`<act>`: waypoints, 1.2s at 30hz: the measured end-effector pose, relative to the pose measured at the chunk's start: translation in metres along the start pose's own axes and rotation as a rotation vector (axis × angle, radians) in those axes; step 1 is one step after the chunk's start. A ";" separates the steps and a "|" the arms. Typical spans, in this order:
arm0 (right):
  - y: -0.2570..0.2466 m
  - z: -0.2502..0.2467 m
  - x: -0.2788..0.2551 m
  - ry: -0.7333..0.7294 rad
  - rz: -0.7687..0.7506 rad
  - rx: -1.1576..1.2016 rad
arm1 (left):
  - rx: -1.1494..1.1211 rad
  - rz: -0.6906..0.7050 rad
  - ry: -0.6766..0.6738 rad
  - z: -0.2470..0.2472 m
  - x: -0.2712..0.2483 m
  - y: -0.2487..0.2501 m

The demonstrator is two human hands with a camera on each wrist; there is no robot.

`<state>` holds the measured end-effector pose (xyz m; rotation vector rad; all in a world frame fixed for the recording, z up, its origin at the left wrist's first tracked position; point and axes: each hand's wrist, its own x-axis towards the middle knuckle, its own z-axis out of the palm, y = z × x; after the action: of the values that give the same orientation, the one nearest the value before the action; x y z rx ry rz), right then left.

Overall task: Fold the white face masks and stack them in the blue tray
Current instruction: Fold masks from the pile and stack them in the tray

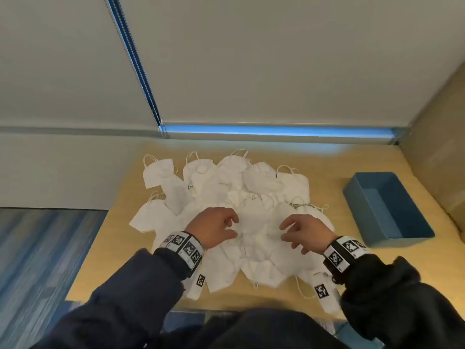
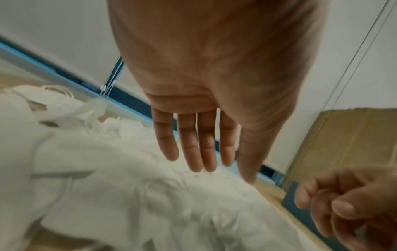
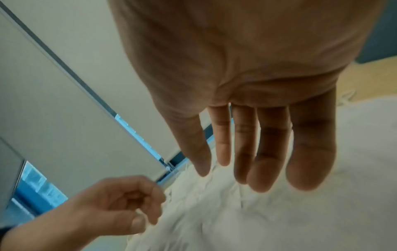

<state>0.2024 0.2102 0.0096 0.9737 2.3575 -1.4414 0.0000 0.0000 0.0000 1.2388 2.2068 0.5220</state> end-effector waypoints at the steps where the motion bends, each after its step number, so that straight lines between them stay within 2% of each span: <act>1: 0.000 0.010 0.005 -0.041 0.044 -0.016 | 0.012 0.006 -0.042 0.008 0.004 0.000; 3: 0.000 0.030 0.009 -0.122 0.084 -0.101 | 0.078 0.010 -0.127 0.024 0.007 0.001; 5: 0.009 0.051 0.012 -0.162 0.046 -0.210 | 0.147 -0.024 -0.187 0.044 0.005 -0.004; 8: 0.030 0.059 0.012 -0.041 -0.030 -0.404 | 0.239 -0.044 -0.204 0.057 -0.006 -0.021; 11: 0.045 0.056 0.008 0.094 -0.076 -0.501 | 0.226 0.006 -0.206 0.053 -0.014 -0.032; 14: 0.052 0.051 0.003 0.182 -0.098 -0.655 | 0.263 0.080 -0.121 0.043 -0.028 -0.032; 16: 0.053 0.050 0.003 0.177 -0.094 -0.765 | 0.342 0.063 -0.144 0.043 -0.037 -0.033; 19: 0.050 0.051 0.005 0.114 -0.101 -0.856 | 0.444 0.024 -0.274 0.053 -0.043 -0.035; 23: 0.044 0.050 0.008 0.100 -0.211 -1.086 | 0.540 0.122 -0.192 0.055 -0.041 -0.036; 26: 0.036 0.047 0.008 0.093 -0.237 -1.095 | 0.563 0.176 -0.153 0.054 -0.040 -0.035; 29: 0.030 0.038 0.006 0.195 -0.213 -0.882 | 0.263 0.085 -0.092 0.042 -0.038 -0.038; 33: 0.014 0.015 -0.011 0.518 -0.248 -0.292 | -0.626 -0.140 0.176 0.012 -0.040 -0.034; 36: 0.000 0.000 -0.013 0.627 -0.213 0.009 | -1.118 -0.344 0.296 0.006 -0.039 -0.030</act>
<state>0.2126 0.2045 0.0163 1.3734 2.9696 -1.3574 0.0011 -0.0488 -0.0116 0.1908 1.7485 1.5564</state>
